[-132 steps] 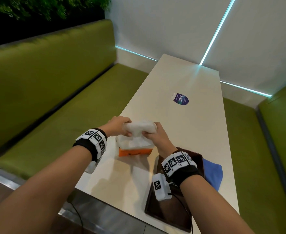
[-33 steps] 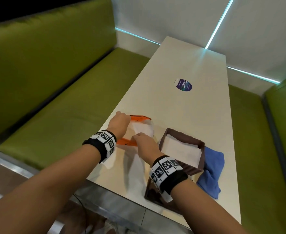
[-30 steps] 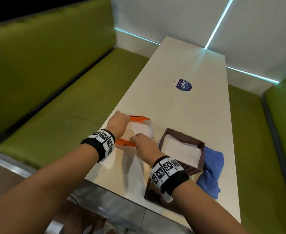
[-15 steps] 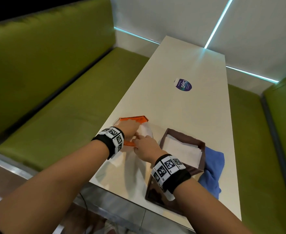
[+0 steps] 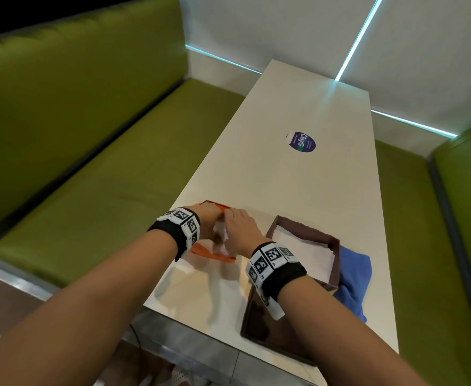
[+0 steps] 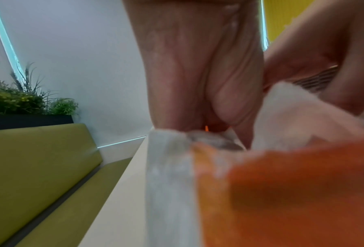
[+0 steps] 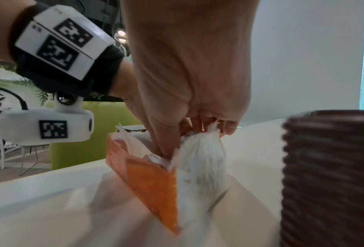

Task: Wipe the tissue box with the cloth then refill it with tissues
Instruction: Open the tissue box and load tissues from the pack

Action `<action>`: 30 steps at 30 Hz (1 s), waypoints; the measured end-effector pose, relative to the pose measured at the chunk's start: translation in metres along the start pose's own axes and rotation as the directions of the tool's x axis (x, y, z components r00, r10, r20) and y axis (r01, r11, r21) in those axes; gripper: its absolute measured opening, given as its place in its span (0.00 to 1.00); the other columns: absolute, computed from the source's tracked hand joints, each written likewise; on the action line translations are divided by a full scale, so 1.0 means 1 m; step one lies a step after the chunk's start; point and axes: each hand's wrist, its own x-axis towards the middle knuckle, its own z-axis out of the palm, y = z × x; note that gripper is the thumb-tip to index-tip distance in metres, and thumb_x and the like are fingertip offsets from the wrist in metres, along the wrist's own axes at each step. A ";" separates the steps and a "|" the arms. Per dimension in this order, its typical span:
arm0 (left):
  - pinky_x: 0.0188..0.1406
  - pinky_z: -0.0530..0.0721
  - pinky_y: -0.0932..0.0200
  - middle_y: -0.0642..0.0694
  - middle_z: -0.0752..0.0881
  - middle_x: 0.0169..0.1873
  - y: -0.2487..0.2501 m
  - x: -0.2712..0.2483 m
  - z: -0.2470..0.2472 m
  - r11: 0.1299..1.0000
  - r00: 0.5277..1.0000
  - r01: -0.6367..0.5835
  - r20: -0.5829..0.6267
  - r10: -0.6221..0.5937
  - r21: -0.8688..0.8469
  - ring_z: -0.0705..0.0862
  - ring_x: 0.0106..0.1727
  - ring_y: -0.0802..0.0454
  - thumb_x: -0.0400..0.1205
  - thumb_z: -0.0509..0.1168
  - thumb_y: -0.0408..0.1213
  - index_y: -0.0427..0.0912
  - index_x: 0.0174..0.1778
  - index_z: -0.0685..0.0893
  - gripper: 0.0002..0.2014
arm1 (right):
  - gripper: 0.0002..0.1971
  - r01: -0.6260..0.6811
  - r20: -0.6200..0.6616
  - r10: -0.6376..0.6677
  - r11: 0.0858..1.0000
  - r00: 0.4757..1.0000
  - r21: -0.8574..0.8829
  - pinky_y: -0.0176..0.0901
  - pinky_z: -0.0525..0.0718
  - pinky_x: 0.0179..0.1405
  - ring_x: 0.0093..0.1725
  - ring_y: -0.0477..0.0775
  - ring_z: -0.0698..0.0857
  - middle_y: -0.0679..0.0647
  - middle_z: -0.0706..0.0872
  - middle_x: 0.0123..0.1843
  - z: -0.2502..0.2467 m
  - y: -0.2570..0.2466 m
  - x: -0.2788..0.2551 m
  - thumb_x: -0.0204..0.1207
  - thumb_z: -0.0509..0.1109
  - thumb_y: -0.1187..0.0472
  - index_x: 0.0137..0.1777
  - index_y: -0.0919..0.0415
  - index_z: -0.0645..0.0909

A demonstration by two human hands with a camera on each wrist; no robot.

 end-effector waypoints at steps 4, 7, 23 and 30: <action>0.51 0.71 0.68 0.55 0.85 0.56 -0.002 -0.010 0.006 0.998 0.996 -0.061 -0.058 0.062 0.016 0.78 0.50 0.57 0.69 0.76 0.41 0.51 0.60 0.81 0.23 | 0.34 -0.038 0.000 0.038 0.999 0.999 0.036 0.54 0.73 0.64 0.69 0.61 0.72 0.57 0.78 0.68 0.002 0.003 0.008 0.68 0.74 0.58 0.73 0.60 0.64; 0.60 0.76 0.66 0.57 0.86 0.58 -0.006 -0.015 0.008 0.997 0.995 -0.074 -0.075 0.071 -0.038 0.82 0.55 0.58 0.72 0.74 0.44 0.53 0.61 0.81 0.21 | 0.31 -0.049 0.024 0.047 0.995 0.999 0.092 0.56 0.71 0.62 0.69 0.61 0.71 0.57 0.82 0.65 -0.003 0.006 0.011 0.69 0.73 0.54 0.72 0.55 0.67; 0.48 0.86 0.46 0.49 0.84 0.51 -0.024 -0.026 -0.026 0.978 0.985 -0.113 -0.151 0.087 -0.174 0.83 0.49 0.46 0.62 0.82 0.50 0.56 0.63 0.70 0.37 | 0.17 -0.150 -0.036 0.235 0.721 0.971 0.677 0.52 0.84 0.52 0.53 0.59 0.87 0.58 0.90 0.51 -0.019 0.025 -0.005 0.66 0.79 0.59 0.53 0.62 0.84; 0.43 0.81 0.62 0.50 0.80 0.52 -0.034 -0.025 -0.042 0.831 0.963 -0.148 -0.269 -0.002 -0.536 0.82 0.51 0.48 0.65 0.84 0.39 0.54 0.66 0.73 0.36 | 0.28 -0.016 -0.088 0.272 0.357 0.958 0.934 0.62 0.87 0.59 0.58 0.56 0.88 0.55 0.89 0.58 -0.025 0.034 -0.009 0.60 0.80 0.53 0.62 0.55 0.80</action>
